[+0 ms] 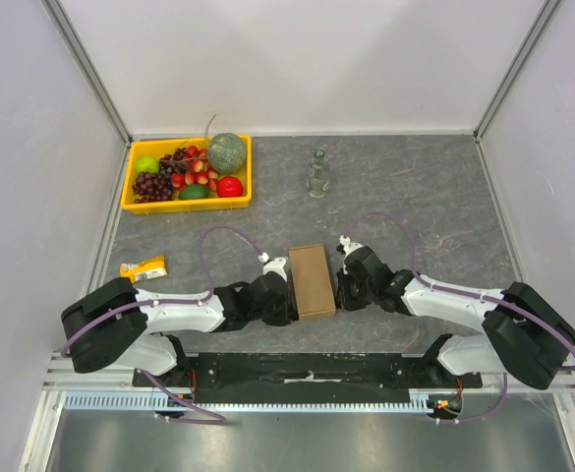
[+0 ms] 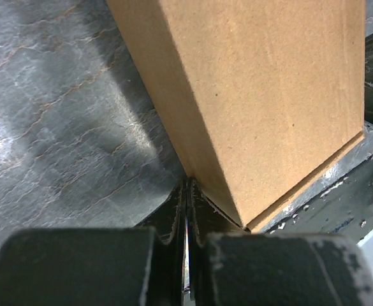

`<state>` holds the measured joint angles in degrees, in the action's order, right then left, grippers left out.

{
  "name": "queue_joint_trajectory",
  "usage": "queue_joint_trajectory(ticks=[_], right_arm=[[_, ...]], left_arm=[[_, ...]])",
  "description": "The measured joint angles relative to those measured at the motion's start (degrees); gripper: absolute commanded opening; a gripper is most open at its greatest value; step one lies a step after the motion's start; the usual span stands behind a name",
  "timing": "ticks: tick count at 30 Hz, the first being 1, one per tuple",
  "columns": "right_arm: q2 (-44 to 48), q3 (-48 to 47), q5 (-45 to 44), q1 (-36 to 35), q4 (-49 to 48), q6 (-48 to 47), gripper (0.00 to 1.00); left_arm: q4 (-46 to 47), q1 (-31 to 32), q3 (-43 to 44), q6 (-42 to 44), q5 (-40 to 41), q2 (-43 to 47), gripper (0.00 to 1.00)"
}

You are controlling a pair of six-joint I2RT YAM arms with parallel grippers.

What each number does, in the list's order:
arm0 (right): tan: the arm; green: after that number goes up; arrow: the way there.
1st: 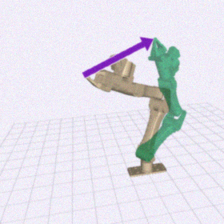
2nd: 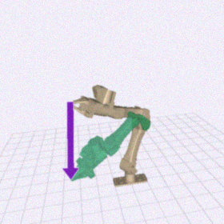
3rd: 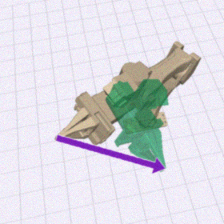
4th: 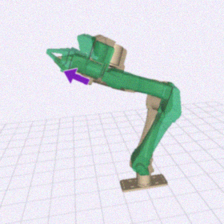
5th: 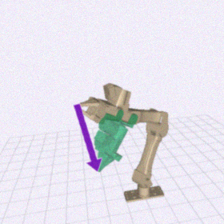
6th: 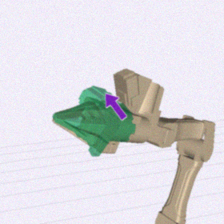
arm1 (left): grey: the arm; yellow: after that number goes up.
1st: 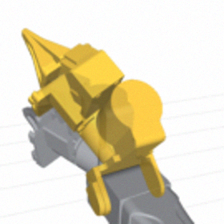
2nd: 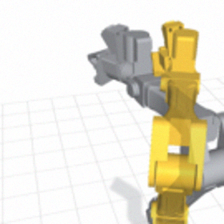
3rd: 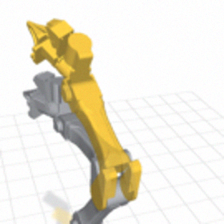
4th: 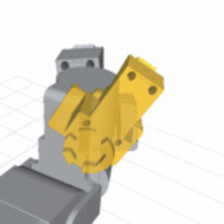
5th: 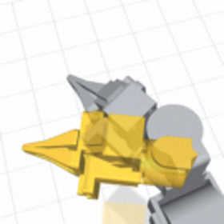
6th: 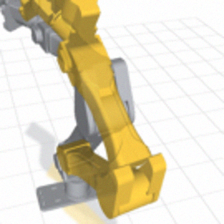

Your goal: Fold the paper box

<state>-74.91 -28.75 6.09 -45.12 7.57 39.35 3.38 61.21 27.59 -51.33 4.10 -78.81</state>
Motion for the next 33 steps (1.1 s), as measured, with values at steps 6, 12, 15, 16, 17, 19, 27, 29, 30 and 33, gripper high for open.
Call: queue_joint_trajectory(ticks=[6,12,15,16,17,19,27,29,30,33], right_arm=[[0.07,-0.33,-2.56,-0.02,0.52,2.12,0.0],[0.81,-1.55,-7.54,-0.68,4.5,2.86,0.0],[2.71,-1.77,-10.08,-0.96,8.5,2.45,0.0],[2.99,-2.23,-10.95,-0.94,9.79,2.05,0.0],[2.97,-2.97,-11.72,-0.79,10.95,1.49,0.0],[2.82,-4.52,-12.17,-0.2,12.28,-0.13,0.0],[2.36,-10.69,-10.21,6.49,12.96,-8.15,0.0],[0.72,-11.23,-7.69,9.64,12.09,-9.92,0.0],[-0.35,-11.23,-6.47,10.88,11.54,-10.62,0.0],[-4.35,-11.23,-2.21,12.87,10.01,-12.2,0.0]], left_arm=[[1.14,0.44,0.9,0.0,-1.05,-1.75,0.02],[3.39,1.29,0.44,-0.7,-1.53,-2.25,0.02],[4.98,1.29,-2.36,-2.97,-1.25,-0.04,0.02],[5.07,1.29,-3.54,-3.93,-1.11,1.16,0.02],[5.09,1.29,-4.66,-4.85,-0.92,2.4,0.02],[4.68,1.31,-6.34,-6.45,-0.09,4.66,0.02],[-1.42,-3.98,-6.08,-7.08,2.01,8.02,0.02],[-2.21,-6.73,-5.09,-6.08,1.99,7.23,0.02],[-2.4,-8.0,-4.48,-5.44,1.88,6.6,0.02],[-2.43,-10.86,-2.14,-3.19,1.42,3.85,0.02]])
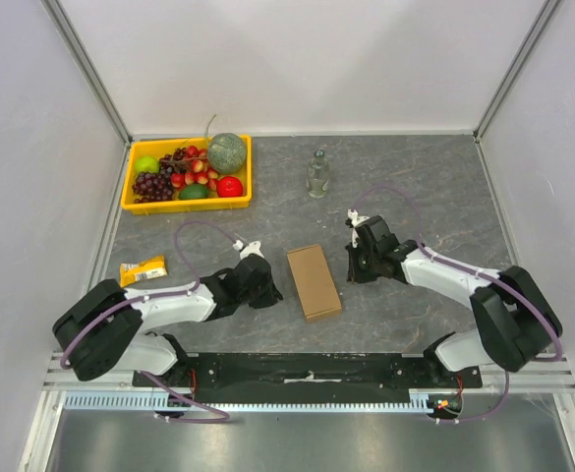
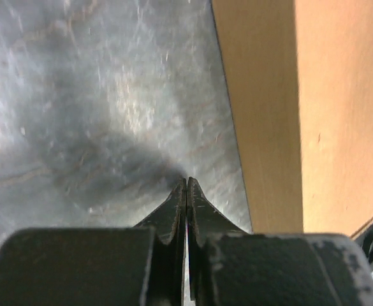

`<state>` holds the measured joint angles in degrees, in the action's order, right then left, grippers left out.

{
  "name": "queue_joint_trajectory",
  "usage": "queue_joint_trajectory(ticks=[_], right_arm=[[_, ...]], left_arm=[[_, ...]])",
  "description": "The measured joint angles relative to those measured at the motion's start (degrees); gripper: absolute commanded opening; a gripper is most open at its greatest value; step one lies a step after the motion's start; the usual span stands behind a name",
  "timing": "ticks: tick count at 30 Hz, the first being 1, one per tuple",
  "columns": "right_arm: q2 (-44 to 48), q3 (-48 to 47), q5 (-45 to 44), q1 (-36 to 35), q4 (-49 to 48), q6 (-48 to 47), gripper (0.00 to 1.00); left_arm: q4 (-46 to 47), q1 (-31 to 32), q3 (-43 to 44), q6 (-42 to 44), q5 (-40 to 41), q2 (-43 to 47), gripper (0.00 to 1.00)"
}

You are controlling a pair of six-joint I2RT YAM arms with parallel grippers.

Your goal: Fold the paper box

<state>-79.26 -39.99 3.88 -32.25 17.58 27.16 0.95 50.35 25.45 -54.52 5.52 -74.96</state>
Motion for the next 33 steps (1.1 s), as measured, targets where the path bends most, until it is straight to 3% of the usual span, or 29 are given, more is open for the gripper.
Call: queue_joint_trajectory(ticks=[5,16,29,33], right_arm=[[-5.81,-0.02,6.25,0.24,-3.1,-1.29,0.0],[-8.37,-0.02,12.07,0.28,-8.52,-1.2,0.0],[-6.36,0.39,15.06,0.85,-3.43,-0.79,0.04],[-1.09,0.96,10.54,0.39,-1.22,0.33,0.05]], left_arm=[[0.61,-2.86,4.79,3.8,-1.42,-5.81,0.02],[4.61,-4.15,12.04,8.31,-7.21,-15.39,0.02],[2.56,-5.7,17.81,14.38,-9.25,-19.74,0.02],[1.9,-7.32,17.84,15.21,-10.67,-19.61,0.02]])
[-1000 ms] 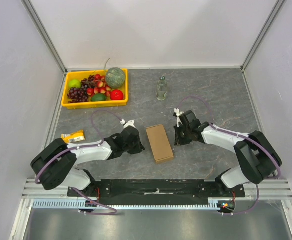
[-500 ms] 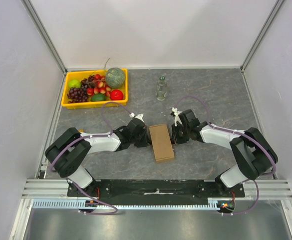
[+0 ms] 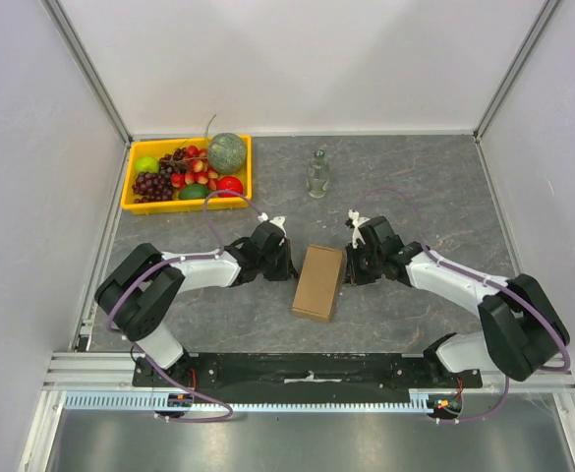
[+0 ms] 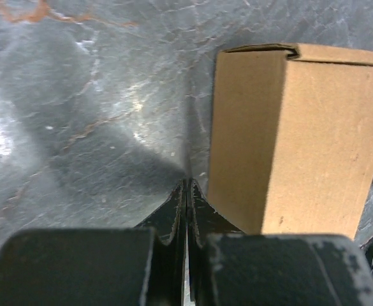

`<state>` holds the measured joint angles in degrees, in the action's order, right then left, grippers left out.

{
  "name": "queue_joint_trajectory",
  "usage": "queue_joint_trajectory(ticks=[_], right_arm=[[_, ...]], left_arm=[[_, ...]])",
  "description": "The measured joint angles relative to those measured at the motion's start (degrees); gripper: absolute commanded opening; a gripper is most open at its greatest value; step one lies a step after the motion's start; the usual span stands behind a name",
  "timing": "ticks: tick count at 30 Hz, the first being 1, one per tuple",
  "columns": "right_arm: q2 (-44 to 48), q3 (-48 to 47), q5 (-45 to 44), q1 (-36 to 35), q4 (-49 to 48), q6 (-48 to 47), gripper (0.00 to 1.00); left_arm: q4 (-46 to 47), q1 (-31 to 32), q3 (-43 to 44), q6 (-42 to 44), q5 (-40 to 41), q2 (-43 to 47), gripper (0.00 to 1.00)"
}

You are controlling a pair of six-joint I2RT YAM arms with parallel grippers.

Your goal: Fold the paper box

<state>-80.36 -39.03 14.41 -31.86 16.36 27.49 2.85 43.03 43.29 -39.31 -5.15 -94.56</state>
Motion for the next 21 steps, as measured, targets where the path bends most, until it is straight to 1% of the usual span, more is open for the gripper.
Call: queue_joint_trajectory(ticks=[3,8,15,21], right_arm=[[3.04,0.0,-4.55,0.52,0.31,1.16,0.04],[2.4,0.0,-8.98,1.84,-0.2,3.72,0.0],[-0.59,1.09,-9.22,3.28,-6.95,8.0,0.0],[-3.72,1.09,-8.7,3.32,-9.14,9.42,0.0]], left_arm=[[-1.22,-1.64,-0.33,0.96,0.0,0.87,0.02],[-2.86,-4.33,-0.33,3.34,0.02,1.62,0.02],[-2.4,-6.1,1.46,7.48,-1.31,-0.09,0.02],[0.37,-6.21,4.28,9.9,-3.45,-3.69,0.02]])
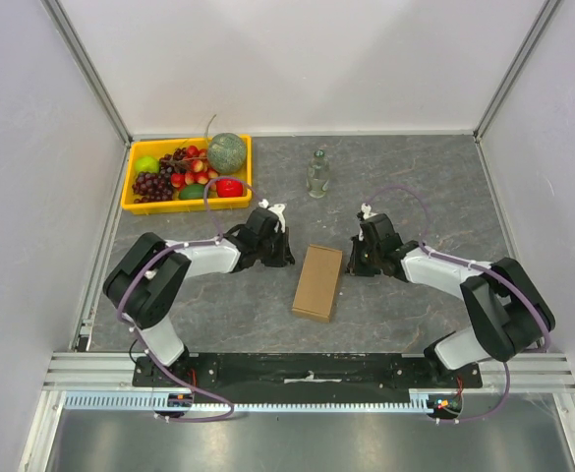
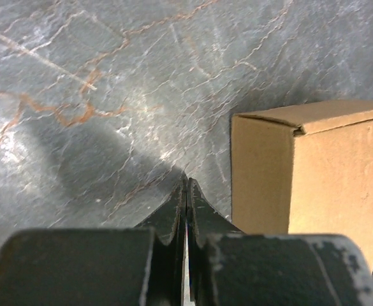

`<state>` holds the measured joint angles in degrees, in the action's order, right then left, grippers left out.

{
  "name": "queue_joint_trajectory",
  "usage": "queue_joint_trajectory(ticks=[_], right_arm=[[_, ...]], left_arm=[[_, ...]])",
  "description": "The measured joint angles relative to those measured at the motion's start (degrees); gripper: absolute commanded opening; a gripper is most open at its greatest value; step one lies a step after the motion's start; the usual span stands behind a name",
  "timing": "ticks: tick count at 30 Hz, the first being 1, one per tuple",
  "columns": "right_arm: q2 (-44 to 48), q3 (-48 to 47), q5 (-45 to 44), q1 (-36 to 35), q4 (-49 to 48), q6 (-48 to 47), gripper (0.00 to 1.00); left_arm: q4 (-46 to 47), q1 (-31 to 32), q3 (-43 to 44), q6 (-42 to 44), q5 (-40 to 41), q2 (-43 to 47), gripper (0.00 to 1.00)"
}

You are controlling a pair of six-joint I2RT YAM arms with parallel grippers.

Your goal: Fold the paper box

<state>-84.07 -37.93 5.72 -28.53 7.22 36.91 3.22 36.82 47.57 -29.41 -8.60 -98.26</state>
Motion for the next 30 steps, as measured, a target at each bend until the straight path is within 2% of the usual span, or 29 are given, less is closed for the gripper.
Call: queue_joint_trajectory(ticks=[9,14,18,20,23,25,26,29,30], right_arm=[[-2.82,-0.5,2.6,0.0,-2.43,0.11,0.0],[-3.54,-0.68,3.89,0.07,-3.52,0.13,0.0],[-3.45,-0.7,3.58,0.33,-3.43,0.13,0.0],[-2.6,-0.7,1.79,0.46,-1.84,0.0,0.0],[0.55,-1.09,-3.74,1.07,2.67,-0.5,0.06],[3.02,-2.12,-8.39,1.29,6.14,-0.94,0.22],[3.78,-2.6,-9.88,1.33,7.23,-0.94,0.3],[6.23,-4.72,-14.91,1.4,10.86,-1.81,0.56],[6.97,-5.31,-16.13,1.4,11.72,-2.19,0.64]], left_arm=[[7.52,-0.11,0.48,1.2,-7.72,-3.98,0.02],[9.4,-0.22,-0.09,1.4,-9.05,-4.37,0.02],[7.65,-0.2,-0.17,1.22,-7.04,-3.34,0.03],[2.91,-0.04,-0.17,0.92,-2.29,-1.01,0.03],[-6.67,-0.39,-0.22,0.15,5.66,3.72,0.19],[-12.0,-0.66,-0.61,-0.79,10.25,8.0,0.37],[-13.46,-0.74,-0.74,-1.01,11.45,9.66,0.51],[-18.38,-0.85,-1.11,-2.27,15.34,16.06,0.81],[-19.34,-0.85,-1.16,-2.34,15.96,17.57,0.88]])
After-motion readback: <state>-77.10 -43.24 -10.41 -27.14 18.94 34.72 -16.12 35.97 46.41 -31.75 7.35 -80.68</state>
